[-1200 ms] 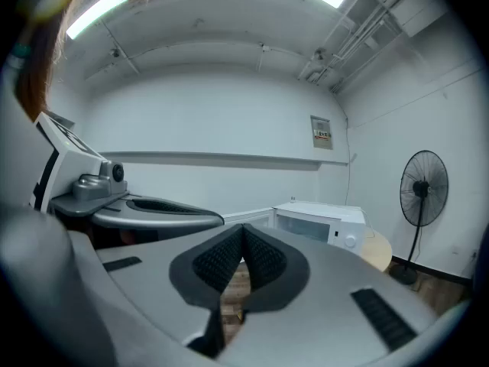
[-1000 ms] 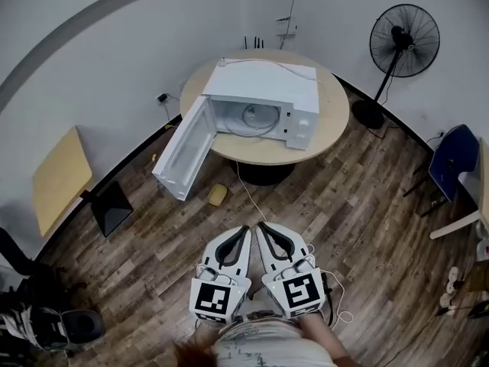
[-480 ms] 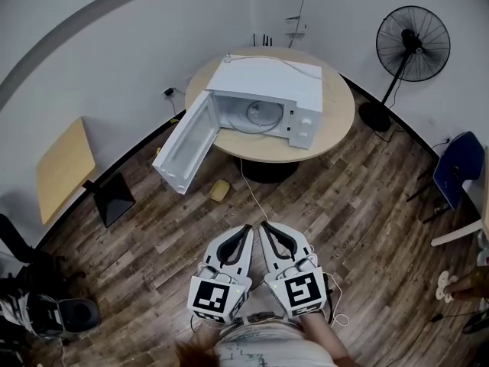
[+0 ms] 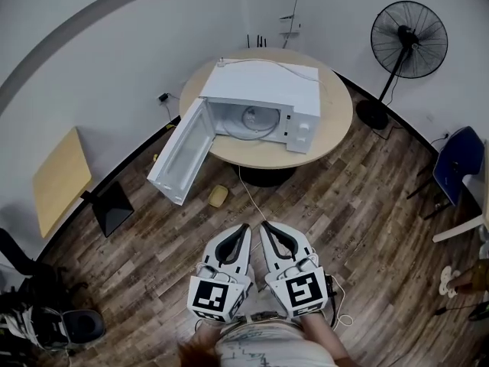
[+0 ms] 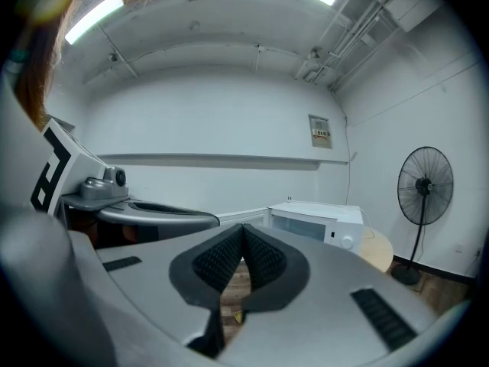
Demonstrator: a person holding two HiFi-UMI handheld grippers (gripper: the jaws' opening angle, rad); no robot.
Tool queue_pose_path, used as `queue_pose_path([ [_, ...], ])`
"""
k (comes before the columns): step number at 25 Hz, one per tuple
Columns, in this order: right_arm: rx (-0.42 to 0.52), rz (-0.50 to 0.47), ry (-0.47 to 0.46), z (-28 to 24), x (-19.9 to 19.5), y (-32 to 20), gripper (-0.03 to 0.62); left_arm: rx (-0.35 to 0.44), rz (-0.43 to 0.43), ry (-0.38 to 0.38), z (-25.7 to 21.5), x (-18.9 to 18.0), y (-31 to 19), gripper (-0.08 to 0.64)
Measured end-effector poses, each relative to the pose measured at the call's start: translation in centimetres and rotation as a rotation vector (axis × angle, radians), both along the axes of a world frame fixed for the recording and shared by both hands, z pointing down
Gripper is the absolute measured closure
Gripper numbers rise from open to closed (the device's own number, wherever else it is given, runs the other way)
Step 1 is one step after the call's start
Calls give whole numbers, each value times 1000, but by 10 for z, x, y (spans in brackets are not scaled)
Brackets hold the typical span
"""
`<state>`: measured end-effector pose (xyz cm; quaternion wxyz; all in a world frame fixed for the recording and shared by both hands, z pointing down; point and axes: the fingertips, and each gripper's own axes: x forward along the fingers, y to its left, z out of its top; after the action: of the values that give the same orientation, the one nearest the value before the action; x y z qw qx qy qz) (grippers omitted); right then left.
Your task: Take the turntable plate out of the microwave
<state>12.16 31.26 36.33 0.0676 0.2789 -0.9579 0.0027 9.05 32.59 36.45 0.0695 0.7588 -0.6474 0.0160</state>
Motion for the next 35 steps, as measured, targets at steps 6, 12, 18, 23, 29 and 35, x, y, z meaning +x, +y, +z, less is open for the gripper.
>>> queue_pose_path([
  [6, -10, 34, -23, -3, -17, -39, 601, 3, 53, -11, 1, -15, -43, 546],
  [12, 19, 85, -33, -3, -35, -89, 601, 20, 102, -15, -4, -37, -89, 546],
  [18, 13, 91, -26, -12, -63, -123, 601, 21, 141, -21, -7, -56, -127, 546],
  [23, 21, 106, -17, -13, -81, -143, 601, 26, 168, -13, -11, -72, -146, 546],
  [29, 26, 121, -21, -6, -106, -158, 601, 16, 178, -7, -7, -97, -159, 546],
  [35, 6, 135, -16, -5, -126, -161, 601, 24, 173, 30, -5, -120, -165, 546],
])
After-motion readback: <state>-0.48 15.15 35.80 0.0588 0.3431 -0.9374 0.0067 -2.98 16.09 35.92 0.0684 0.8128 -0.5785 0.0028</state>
